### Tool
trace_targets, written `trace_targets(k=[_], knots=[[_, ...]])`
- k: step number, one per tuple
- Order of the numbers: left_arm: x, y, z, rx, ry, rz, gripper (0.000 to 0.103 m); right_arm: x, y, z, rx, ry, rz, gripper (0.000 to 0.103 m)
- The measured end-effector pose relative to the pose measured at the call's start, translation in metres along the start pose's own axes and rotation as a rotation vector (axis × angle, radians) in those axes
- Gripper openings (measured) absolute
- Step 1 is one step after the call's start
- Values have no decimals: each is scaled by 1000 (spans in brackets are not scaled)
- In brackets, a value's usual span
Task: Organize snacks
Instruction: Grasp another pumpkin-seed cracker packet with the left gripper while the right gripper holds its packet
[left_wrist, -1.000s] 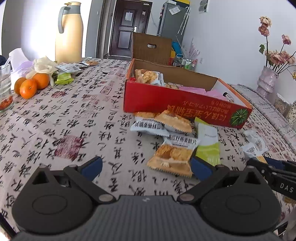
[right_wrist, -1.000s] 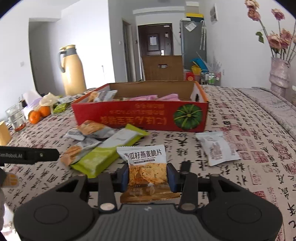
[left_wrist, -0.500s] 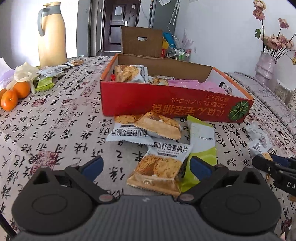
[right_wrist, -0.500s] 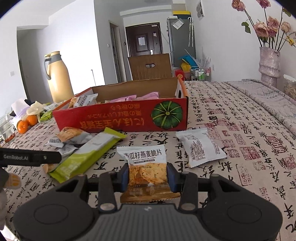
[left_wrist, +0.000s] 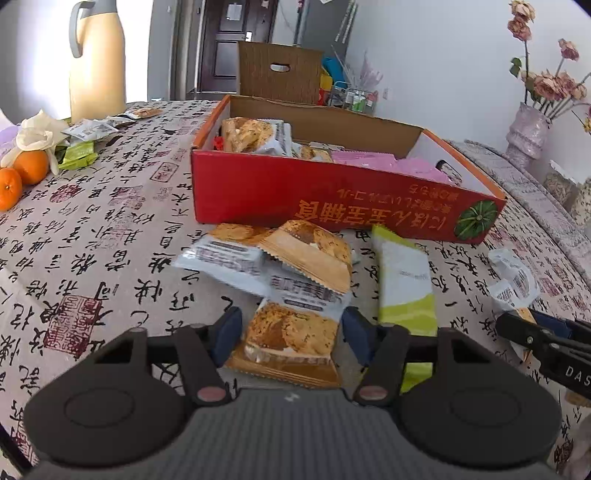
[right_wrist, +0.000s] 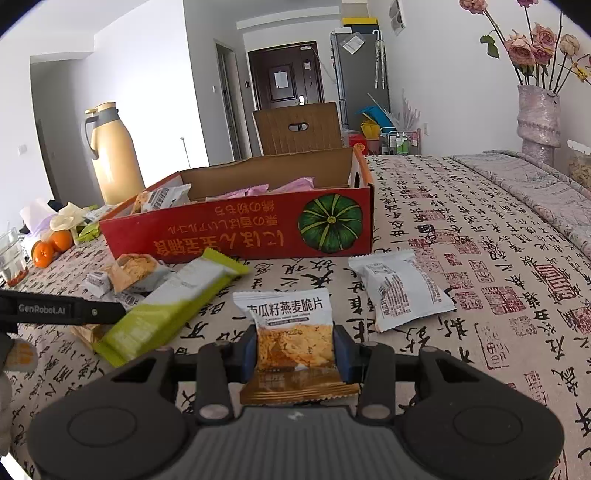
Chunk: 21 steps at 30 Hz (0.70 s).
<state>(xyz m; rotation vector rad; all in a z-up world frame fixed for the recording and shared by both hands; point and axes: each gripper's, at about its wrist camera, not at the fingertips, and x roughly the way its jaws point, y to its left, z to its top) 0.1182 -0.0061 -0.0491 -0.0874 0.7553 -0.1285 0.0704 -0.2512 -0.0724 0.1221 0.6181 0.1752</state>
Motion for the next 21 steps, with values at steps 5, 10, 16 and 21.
trace_targets(k=[5, 10, 16, 21], knots=[[1, -3, -1, 13, -4, 13, 53, -2, 3, 0, -10, -2, 6, 41], [3, -8, -2, 45, -6, 31, 53, -4, 3, -1, -9, -3, 7, 41], [2, -8, -2, 42, -1, 44, 53, -7, 4, -2, -11, -6, 7, 41], [-1, -11, -4, 45, 15, 74, 54, -9, 4, -2, -11, -6, 4, 41]])
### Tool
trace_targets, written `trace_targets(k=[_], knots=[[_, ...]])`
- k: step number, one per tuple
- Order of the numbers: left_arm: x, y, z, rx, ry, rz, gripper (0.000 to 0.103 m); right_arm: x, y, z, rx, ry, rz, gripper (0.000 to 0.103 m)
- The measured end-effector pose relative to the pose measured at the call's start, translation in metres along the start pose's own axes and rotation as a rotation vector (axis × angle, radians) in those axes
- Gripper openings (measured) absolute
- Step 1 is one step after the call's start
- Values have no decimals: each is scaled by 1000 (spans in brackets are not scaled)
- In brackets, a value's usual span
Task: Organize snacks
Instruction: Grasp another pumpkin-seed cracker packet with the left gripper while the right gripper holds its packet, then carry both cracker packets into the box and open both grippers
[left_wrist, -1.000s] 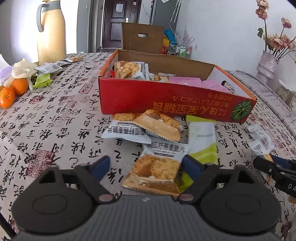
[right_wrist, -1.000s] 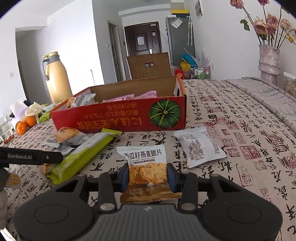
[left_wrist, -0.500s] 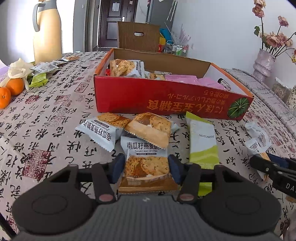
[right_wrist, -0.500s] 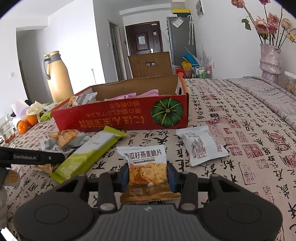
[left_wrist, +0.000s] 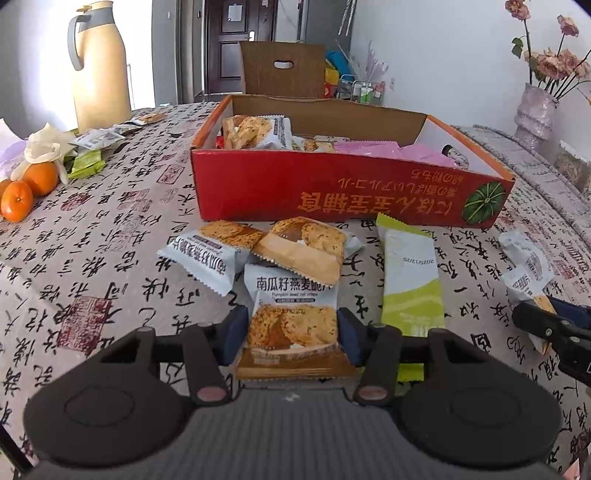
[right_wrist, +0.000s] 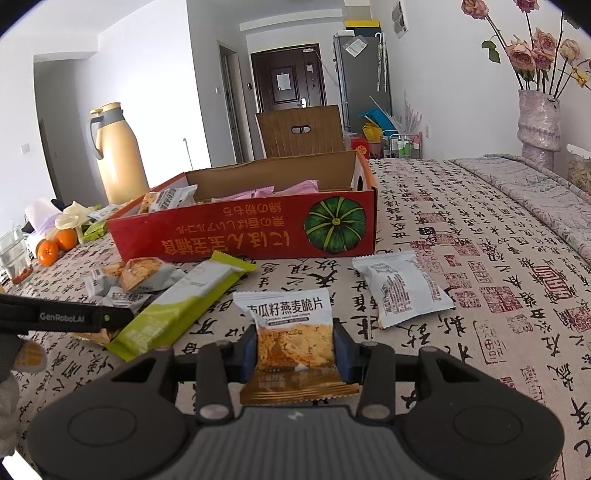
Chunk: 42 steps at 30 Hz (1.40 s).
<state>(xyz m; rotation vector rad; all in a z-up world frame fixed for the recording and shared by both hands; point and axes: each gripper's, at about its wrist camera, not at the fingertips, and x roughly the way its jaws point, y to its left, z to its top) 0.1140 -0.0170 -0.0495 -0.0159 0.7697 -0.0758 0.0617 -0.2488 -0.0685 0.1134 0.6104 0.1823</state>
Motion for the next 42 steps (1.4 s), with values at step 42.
trace_targets(k=[42], knots=[[-52, -2, 34, -19, -201, -48, 44, -8, 14, 27, -63, -89, -10, 41]])
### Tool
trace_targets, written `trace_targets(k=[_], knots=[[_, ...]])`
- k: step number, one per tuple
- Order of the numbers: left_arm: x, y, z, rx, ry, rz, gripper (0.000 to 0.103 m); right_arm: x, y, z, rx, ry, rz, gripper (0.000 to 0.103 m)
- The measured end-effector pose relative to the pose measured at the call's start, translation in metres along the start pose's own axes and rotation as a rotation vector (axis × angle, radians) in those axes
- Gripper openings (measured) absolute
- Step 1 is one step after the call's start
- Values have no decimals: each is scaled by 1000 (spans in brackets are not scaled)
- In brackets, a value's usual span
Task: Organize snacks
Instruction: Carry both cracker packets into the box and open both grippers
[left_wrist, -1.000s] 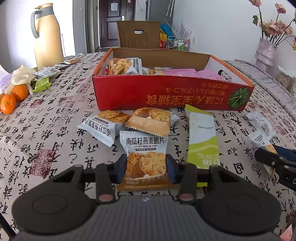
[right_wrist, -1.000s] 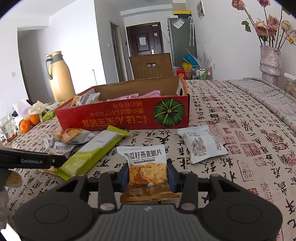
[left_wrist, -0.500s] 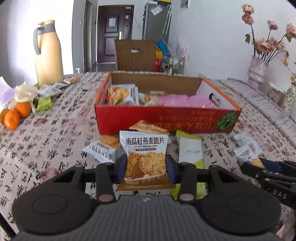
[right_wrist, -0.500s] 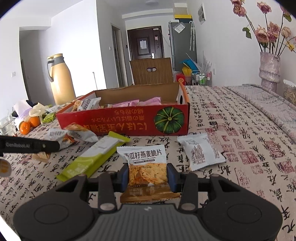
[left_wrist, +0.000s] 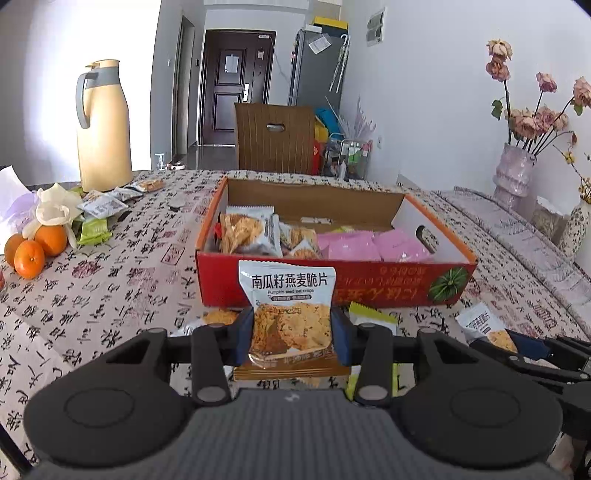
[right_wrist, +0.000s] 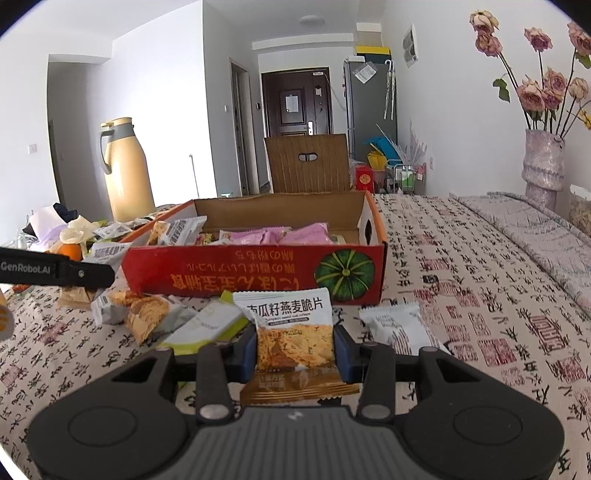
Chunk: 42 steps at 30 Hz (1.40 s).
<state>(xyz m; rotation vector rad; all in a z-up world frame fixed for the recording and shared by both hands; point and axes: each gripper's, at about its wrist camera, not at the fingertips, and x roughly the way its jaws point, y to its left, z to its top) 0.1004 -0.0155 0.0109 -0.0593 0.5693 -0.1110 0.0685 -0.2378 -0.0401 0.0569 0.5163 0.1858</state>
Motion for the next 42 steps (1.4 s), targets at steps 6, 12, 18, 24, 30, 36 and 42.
trace_targets(k=[6, 12, 18, 24, 30, 36, 42], knots=[[4, -4, 12, 9, -27, -3, 44, 8, -1, 12, -4, -25, -9, 41], [13, -9, 26, 24, -49, -3, 44, 18, -2, 28, -14, -57, -20, 41], [23, -14, 39, 28, -67, -6, 44, 28, -2, 47, -17, -92, -26, 41], [36, -17, 54, 23, -83, -1, 44, 43, 1, 67, -25, -119, -24, 41], [54, -16, 71, 1, -93, 0, 44, 62, 2, 89, -34, -134, -17, 41], [81, -13, 84, -21, -84, 4, 44, 91, -1, 108, -22, -133, -28, 41], [109, -6, 85, -51, -53, 18, 44, 120, -4, 118, -5, -124, -37, 41]])
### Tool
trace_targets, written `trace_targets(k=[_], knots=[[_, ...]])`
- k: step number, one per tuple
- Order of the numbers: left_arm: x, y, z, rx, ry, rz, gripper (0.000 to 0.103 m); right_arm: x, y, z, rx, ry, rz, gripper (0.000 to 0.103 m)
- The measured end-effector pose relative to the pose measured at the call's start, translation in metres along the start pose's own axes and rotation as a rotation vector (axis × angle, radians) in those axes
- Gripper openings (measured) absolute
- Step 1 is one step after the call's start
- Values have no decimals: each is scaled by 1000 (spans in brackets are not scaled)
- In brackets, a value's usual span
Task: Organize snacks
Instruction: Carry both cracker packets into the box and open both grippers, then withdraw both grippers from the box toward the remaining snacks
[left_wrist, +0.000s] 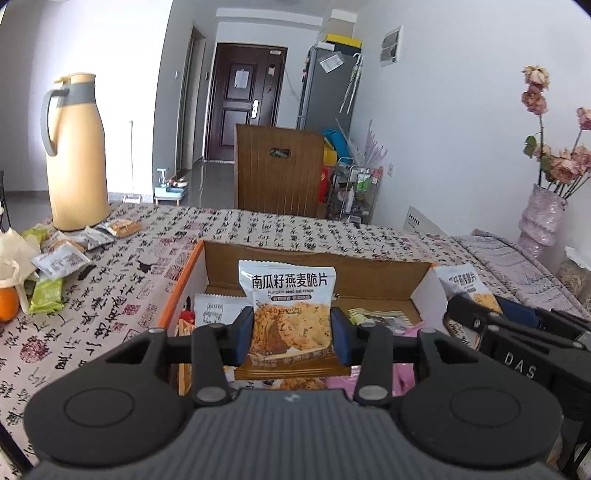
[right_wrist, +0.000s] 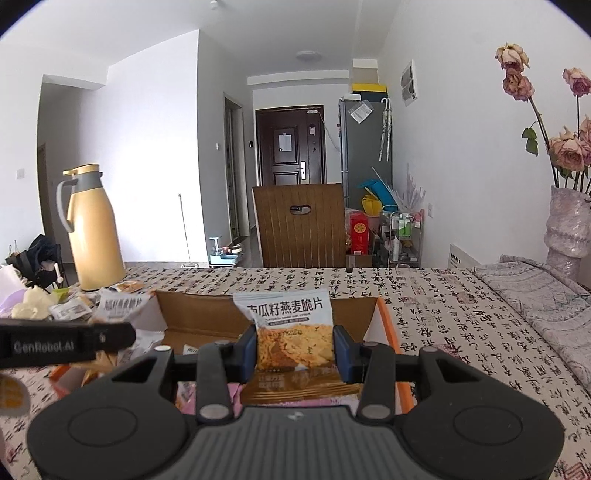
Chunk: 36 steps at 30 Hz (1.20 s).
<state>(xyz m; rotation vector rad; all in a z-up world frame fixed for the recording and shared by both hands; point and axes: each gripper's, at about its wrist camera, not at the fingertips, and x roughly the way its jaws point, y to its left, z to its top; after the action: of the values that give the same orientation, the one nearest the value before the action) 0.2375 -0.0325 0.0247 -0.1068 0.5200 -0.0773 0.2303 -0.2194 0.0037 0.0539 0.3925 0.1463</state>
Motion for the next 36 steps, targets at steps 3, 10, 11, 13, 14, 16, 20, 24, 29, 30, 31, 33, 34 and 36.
trace_targets(k=[3, 10, 11, 13, 14, 16, 20, 24, 29, 30, 31, 33, 34, 36], knots=[[13, 4, -3, -9, 22, 8, 44, 13, -1, -6, 6, 23, 4, 41], [27, 4, -13, 15, 31, 3, 44, 29, -6, -17, 19, 63, 8, 41], [28, 4, -13, 15, 29, -2, 44, 29, -5, -18, 16, 66, 13, 41], [29, 5, -13, 15, 27, -9, 44, 29, -5, -19, 12, 70, 22, 41], [30, 5, -13, 13, 26, -12, 44, 28, -5, -19, 10, 71, 24, 42], [29, 7, -14, 8, 23, -17, 45, 27, -5, -20, 11, 69, 15, 44], [26, 11, -12, -22, 8, -15, 53, 21, -9, -20, 31, 39, -13, 77], [18, 13, -11, -37, -31, -1, 89, 18, -11, -20, 45, 26, -21, 95], [11, 16, -9, -75, -75, 10, 103, 19, -15, -20, 63, 29, -25, 103], [11, 17, -9, -77, -74, 12, 103, 20, -16, -20, 65, 30, -27, 103], [11, 17, -9, -75, -72, 14, 103, 20, -16, -20, 65, 30, -27, 103], [11, 15, -8, -70, -72, 15, 103, 20, -17, -20, 69, 32, -29, 103], [11, 14, -8, -66, -73, 18, 103, 20, -17, -19, 70, 33, -31, 103], [9, 13, -7, -66, -76, 26, 103, 19, -16, -16, 71, 31, -37, 103]])
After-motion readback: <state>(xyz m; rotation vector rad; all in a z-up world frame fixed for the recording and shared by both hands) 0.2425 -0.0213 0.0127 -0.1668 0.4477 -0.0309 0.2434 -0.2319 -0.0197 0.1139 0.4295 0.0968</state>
